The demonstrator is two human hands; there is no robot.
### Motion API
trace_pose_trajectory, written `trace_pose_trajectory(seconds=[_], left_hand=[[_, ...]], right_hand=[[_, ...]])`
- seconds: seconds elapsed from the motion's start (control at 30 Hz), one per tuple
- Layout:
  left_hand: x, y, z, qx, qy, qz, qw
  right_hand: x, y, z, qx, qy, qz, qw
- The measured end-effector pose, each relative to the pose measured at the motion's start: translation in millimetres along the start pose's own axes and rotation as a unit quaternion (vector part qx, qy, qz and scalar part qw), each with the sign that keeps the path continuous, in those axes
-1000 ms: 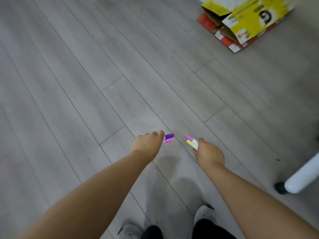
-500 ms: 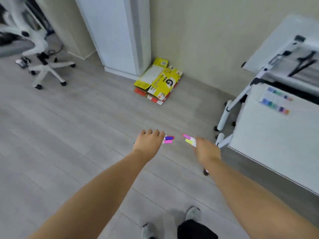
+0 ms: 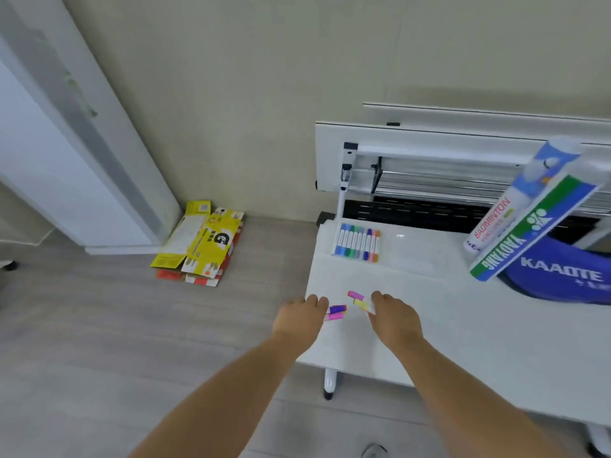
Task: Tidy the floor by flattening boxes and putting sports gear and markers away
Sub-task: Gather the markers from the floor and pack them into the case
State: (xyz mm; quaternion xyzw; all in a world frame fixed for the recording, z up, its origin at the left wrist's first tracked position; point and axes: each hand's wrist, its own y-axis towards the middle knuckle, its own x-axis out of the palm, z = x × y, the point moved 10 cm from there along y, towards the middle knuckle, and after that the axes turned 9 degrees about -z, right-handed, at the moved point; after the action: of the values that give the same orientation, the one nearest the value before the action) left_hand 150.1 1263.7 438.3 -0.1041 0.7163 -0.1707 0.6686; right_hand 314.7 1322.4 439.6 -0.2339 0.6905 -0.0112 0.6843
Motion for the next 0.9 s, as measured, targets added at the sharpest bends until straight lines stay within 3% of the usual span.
trace_pose_trajectory(seconds=[0.37,0.9], left_hand=[[31,141,86,0.011,-0.033,-0.111,0.993],[60,243,113,0.087,-0.015,-0.099,0.991]], right_hand=[[64,86,148,0.036,-0.021,-0.082,0.996],[82,145,180,0.006,0.019,-0.044,0.999]])
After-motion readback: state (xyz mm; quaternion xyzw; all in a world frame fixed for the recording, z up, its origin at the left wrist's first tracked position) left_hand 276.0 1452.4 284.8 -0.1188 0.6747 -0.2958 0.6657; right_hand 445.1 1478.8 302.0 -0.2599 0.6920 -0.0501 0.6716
